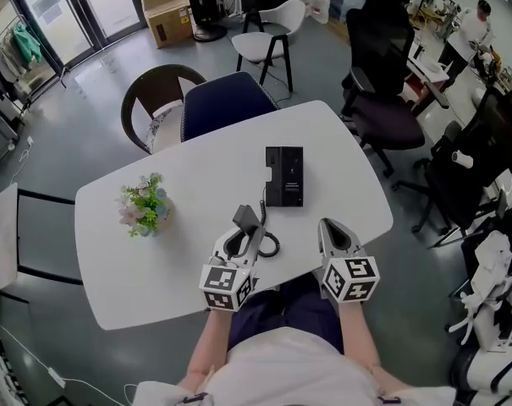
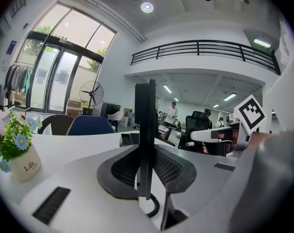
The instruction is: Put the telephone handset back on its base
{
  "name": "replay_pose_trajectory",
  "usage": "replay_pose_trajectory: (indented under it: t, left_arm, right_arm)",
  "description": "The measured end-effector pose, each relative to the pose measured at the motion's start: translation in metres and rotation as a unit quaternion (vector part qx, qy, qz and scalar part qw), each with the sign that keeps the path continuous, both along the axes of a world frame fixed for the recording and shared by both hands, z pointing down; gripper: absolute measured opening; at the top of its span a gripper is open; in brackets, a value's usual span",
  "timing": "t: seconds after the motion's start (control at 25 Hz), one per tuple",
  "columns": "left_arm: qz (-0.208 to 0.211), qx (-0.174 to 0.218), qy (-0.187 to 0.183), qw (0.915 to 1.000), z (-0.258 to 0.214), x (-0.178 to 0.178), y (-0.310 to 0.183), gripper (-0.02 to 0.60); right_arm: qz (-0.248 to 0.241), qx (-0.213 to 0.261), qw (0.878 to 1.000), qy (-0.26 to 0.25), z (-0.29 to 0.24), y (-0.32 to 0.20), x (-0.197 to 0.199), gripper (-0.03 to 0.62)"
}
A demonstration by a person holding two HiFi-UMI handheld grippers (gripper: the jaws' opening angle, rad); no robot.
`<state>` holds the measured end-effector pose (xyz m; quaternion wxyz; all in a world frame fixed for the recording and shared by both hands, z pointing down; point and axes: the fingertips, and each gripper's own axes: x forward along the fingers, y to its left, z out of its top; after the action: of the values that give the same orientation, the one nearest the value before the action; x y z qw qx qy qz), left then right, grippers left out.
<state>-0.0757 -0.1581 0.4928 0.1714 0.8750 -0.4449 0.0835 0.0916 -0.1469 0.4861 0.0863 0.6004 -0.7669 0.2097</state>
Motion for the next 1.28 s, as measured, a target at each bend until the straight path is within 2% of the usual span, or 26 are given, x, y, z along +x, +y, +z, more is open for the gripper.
replay_pose_trajectory:
  t: [0.56,1.04,1.28]
  left_arm:
    - [-0.003,-0.009,-0.010,0.9999,-0.006,0.013,-0.028,0.086]
    - [0.005,-0.060,-0.037,0.9975,0.035,0.030,-0.063,0.086]
    - [0.015,-0.083,-0.037,0.9957,0.049,0.039,-0.078,0.086]
  right_arm:
    - [-0.034,-0.012,0.999,-0.006,0.004,-0.035,0.001,0.035]
    - [-0.056,-0.046,0.997,-0.012,0.029,-0.067,0.014,0.035]
    - [-0.073,-0.059,0.995,-0.018,0.038,-0.079,0.012,0.035]
